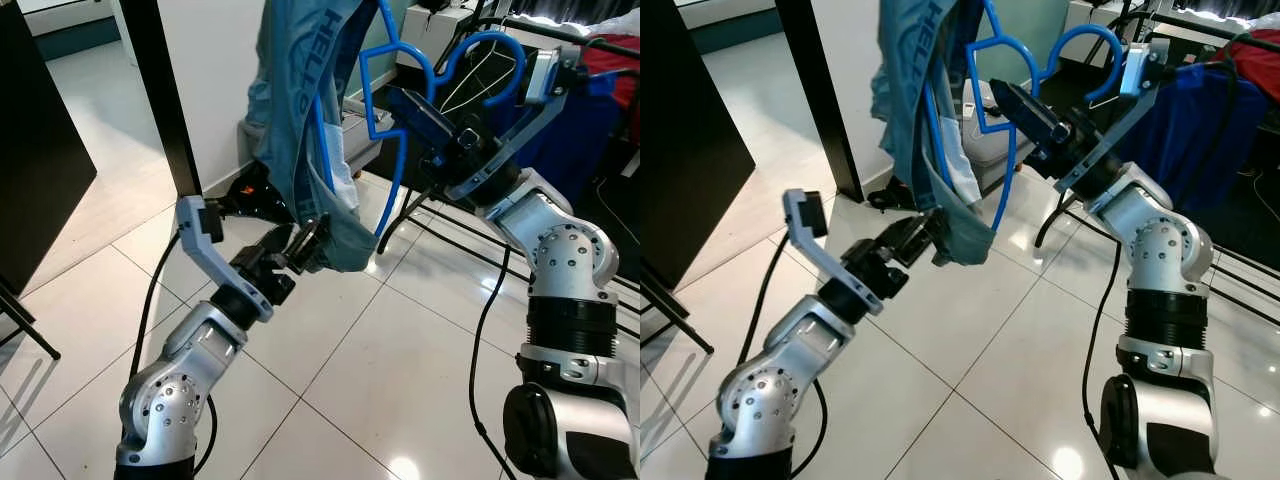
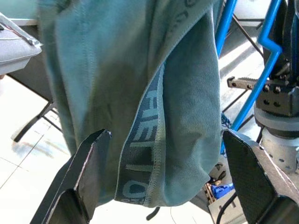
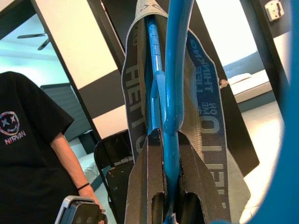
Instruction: Hang hanger
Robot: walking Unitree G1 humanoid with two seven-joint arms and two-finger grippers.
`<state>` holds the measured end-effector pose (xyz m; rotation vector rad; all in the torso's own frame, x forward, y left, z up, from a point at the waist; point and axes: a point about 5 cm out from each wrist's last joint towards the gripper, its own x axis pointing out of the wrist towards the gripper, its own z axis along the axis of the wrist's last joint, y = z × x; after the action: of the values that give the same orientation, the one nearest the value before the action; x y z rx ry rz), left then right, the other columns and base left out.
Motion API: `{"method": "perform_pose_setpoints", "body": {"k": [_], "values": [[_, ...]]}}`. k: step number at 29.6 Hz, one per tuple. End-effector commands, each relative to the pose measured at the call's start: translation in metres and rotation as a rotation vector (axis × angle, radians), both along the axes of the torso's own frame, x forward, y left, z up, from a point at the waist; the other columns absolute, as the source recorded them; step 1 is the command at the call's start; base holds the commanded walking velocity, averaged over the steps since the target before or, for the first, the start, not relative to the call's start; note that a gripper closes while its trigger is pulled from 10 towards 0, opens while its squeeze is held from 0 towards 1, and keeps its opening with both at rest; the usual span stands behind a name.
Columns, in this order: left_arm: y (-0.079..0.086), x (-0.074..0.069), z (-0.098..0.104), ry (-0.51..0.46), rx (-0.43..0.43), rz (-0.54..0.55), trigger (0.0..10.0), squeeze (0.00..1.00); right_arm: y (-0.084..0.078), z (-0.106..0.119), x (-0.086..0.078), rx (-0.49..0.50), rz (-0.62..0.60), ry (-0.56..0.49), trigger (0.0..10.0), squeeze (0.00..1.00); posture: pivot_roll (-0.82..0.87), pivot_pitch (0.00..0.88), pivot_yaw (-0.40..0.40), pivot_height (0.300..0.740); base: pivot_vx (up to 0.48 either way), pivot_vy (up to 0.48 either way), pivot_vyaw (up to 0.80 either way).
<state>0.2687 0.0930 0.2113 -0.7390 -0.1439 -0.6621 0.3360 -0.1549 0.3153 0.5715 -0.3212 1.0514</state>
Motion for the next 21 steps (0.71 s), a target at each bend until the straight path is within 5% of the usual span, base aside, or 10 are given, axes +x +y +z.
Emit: {"method": "perform_pose_setpoints", "body": {"k": [1, 8, 21], "values": [[-0.002, -0.001, -0.004, -0.003, 0.025, 0.002, 10.0, 0.00, 0.004, 0.005, -0.004, 0.003, 0.027, -0.025, 10.0, 0.00, -0.06, 0.081, -0.044, 0.740, 0.000, 0.000, 0.00], [0.001, 0.001, -0.009, -0.039, 0.141, 0.055, 10.0, 0.00, 0.002, 0.005, -0.006, 0.004, 0.029, -0.026, 10.0, 0.00, -0.06, 0.083, -0.043, 0.740, 0.000, 0.000, 0.00], [0.008, 0.005, -0.007, -0.044, 0.106, 0.111, 10.0, 0.00, 0.003, 0.005, -0.006, 0.009, 0.028, -0.026, 10.0, 0.00, -0.06, 0.083, -0.041, 0.740, 0.000, 0.000, 0.00]]}}
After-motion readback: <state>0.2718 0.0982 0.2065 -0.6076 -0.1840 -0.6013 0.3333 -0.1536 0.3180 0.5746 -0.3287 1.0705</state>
